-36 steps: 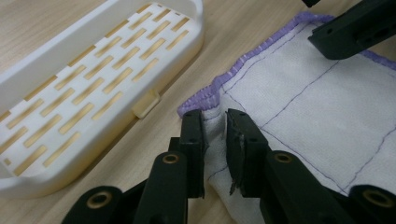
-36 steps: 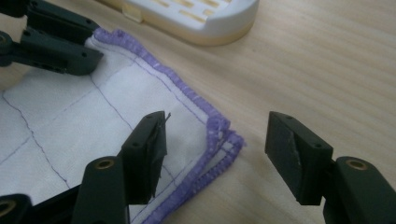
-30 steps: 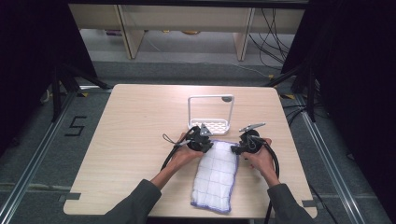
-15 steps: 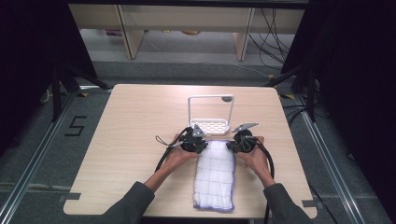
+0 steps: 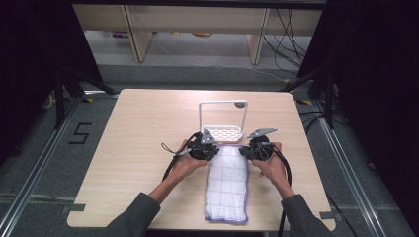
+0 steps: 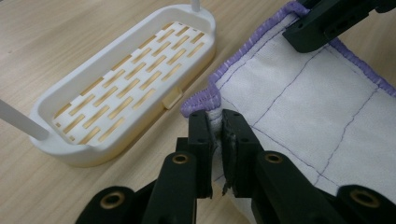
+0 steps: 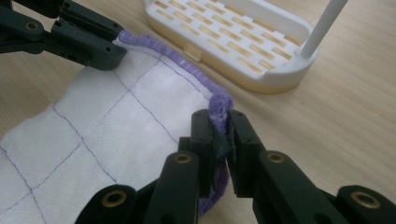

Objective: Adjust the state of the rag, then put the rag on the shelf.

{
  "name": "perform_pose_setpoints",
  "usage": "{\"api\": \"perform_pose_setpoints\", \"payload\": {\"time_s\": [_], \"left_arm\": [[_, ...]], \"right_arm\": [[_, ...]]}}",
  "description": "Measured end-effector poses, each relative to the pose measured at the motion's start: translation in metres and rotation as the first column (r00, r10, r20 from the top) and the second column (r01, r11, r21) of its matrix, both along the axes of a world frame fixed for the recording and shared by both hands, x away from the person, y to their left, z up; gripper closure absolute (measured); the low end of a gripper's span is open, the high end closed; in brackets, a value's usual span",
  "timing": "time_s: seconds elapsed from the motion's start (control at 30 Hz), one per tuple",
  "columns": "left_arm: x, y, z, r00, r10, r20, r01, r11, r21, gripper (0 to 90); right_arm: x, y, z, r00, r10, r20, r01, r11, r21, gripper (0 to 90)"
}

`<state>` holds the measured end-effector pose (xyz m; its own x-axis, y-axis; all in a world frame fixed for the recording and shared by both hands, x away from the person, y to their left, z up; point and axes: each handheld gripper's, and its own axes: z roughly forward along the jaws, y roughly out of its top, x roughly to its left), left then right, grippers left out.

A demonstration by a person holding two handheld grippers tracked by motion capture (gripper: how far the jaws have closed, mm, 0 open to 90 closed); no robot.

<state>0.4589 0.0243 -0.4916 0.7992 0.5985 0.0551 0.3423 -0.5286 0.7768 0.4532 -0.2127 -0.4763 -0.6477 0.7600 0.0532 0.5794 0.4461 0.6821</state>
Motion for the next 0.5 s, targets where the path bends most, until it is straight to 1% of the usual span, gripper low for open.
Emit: {"api": "perform_pose_setpoints", "payload": {"time_s": [0.03, 0.07, 0.1, 0.13, 0.17, 0.2, 0.23, 0.27, 0.3, 0.33, 0.37, 0.4, 0.43, 0.47, 0.5], "left_arm": [[0.000, 0.000, 0.000, 1.0000, 0.000, -0.002, 0.000, 1.0000, -0.008, 82.1], [0.000, 0.001, 0.001, 1.0000, 0.005, -0.004, -0.005, 0.9999, -0.016, 82.1], [0.000, 0.002, 0.002, 1.0000, 0.005, -0.006, -0.005, 0.9998, -0.019, 82.1], [-0.001, 0.002, 0.004, 1.0000, 0.007, -0.005, -0.007, 0.9996, -0.027, 82.1], [-0.002, 0.003, 0.005, 1.0000, -0.001, -0.001, 0.001, 0.9996, -0.030, 82.1], [-0.003, 0.002, 0.007, 1.0000, -0.003, 0.005, 0.003, 0.9994, -0.034, 82.1], [-0.004, 0.003, 0.009, 1.0000, -0.002, 0.005, 0.002, 0.9993, -0.037, 82.0], [-0.005, 0.004, 0.011, 0.9999, -0.004, 0.011, 0.004, 0.9994, -0.034, 82.1], [-0.006, 0.004, 0.013, 0.9999, -0.002, 0.011, 0.003, 0.9992, -0.041, 82.1], [-0.006, 0.004, 0.015, 0.9999, -0.006, 0.015, 0.007, 0.9990, -0.044, 82.0], [-0.007, 0.005, 0.017, 0.9999, -0.004, 0.016, 0.005, 0.9991, -0.042, 82.0], [-0.008, 0.005, 0.019, 0.9998, -0.004, 0.021, 0.005, 0.9991, -0.042, 82.0], [-0.008, 0.005, 0.019, 0.9998, -0.004, 0.021, 0.005, 0.9991, -0.042, 82.1], [-0.010, 0.006, 0.023, 0.9995, -0.008, 0.030, 0.009, 0.9991, -0.042, 82.0], [-0.011, 0.006, 0.025, 0.9993, -0.010, 0.036, 0.011, 0.9987, -0.049, 82.1]], "right_arm": [[0.000, 0.000, 0.001, 1.0000, -0.001, 0.003, 0.001, 1.0000, 0.004, 82.5], [-0.001, 0.001, 0.001, 0.9998, -0.012, 0.016, 0.012, 0.9999, 0.010, 82.4], [-0.002, 0.001, 0.002, 0.9998, -0.019, 0.001, 0.019, 0.9996, 0.021, 82.5], [-0.002, 0.000, 0.004, 0.9999, -0.010, 0.005, 0.010, 0.9999, 0.010, 82.5], [-0.002, 0.000, 0.004, 0.9997, -0.012, 0.022, 0.012, 0.9998, 0.016, 82.4], [-0.003, 0.000, 0.007, 0.9999, 0.003, 0.014, -0.004, 0.9999, 0.014, 82.4], [-0.006, 0.003, 0.007, 0.9994, -0.035, -0.005, 0.036, 0.9984, 0.044, 82.4], [-0.004, -0.001, 0.010, 1.0000, 0.001, 0.010, -0.001, 0.9999, 0.014, 82.4], [-0.004, -0.001, 0.011, 0.9999, 0.000, 0.013, 0.000, 0.9998, 0.018, 82.4], [-0.005, 0.001, 0.011, 0.9995, -0.017, 0.027, 0.015, 0.9987, 0.048, 82.4], [-0.005, 0.000, 0.012, 0.9994, -0.003, 0.035, 0.002, 0.9995, 0.033, 82.3], [-0.006, -0.001, 0.014, 0.9996, 0.002, 0.029, -0.003, 0.9996, 0.029, 82.4], [-0.006, -0.001, 0.014, 0.9996, 0.002, 0.029, -0.003, 0.9996, 0.029, 82.4], [-0.008, 0.000, 0.017, 0.9998, -0.010, 0.019, 0.009, 0.9991, 0.040, 82.3], [-0.007, 0.000, 0.017, 0.9992, -0.002, 0.039, 0.001, 0.9993, 0.038, 82.4]]}}
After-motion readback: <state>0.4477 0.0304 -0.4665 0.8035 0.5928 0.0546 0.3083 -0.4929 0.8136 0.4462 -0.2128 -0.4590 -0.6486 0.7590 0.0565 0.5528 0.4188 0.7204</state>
